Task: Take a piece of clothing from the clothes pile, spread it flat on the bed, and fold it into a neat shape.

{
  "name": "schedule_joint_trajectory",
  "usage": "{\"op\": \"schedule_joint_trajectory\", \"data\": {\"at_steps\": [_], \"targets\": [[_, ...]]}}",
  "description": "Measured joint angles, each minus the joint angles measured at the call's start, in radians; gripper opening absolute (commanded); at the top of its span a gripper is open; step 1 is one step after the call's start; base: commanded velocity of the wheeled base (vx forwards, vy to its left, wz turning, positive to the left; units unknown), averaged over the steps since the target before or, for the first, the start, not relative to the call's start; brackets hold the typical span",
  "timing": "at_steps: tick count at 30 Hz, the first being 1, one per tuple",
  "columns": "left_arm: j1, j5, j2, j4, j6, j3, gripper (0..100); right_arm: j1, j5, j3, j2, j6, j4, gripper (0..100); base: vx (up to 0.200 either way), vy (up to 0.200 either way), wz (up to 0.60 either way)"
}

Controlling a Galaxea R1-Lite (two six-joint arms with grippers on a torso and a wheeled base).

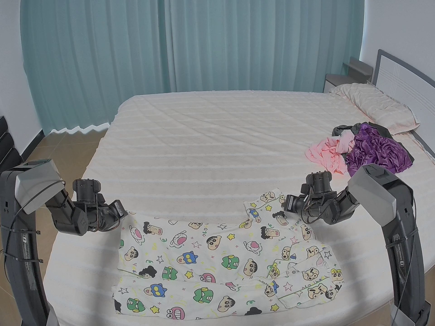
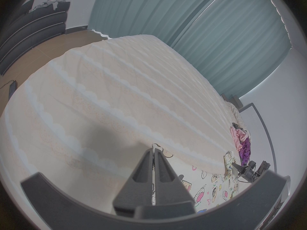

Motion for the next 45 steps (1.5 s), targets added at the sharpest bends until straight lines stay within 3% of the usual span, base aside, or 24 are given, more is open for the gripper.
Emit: {"op": "schedule_joint_trajectory", "data": {"at_steps": [5,16,32,33,45], "targets": [[0.0,0.003,-0.004,-0.003,-0.003,-0.001,0,-0.004,-0.001,0.02,0.0,0.003,-0.077,0,0.0,0.0,0.0],[0.0,0.044,-0.005,-0.146,-0.086,-0.002,0,-0.031,-0.002,0.108,-0.041,0.054,-0.197,0,0.0,0.0,0.0],[0.001,0.047,0.017,-0.15,-0.086,-0.018,0,-0.033,-0.008,0.127,-0.055,0.062,-0.18,0,0.0,0.0,0.0],[0.001,0.047,0.018,-0.151,-0.086,-0.018,0,-0.031,-0.008,0.122,-0.055,0.063,-0.166,100,0.0,0.0,0.0],[0.002,0.047,0.02,-0.15,-0.086,-0.013,0,-0.015,-0.028,0.036,-0.028,0.072,-0.13,100,0.0,0.0,0.0]]}}
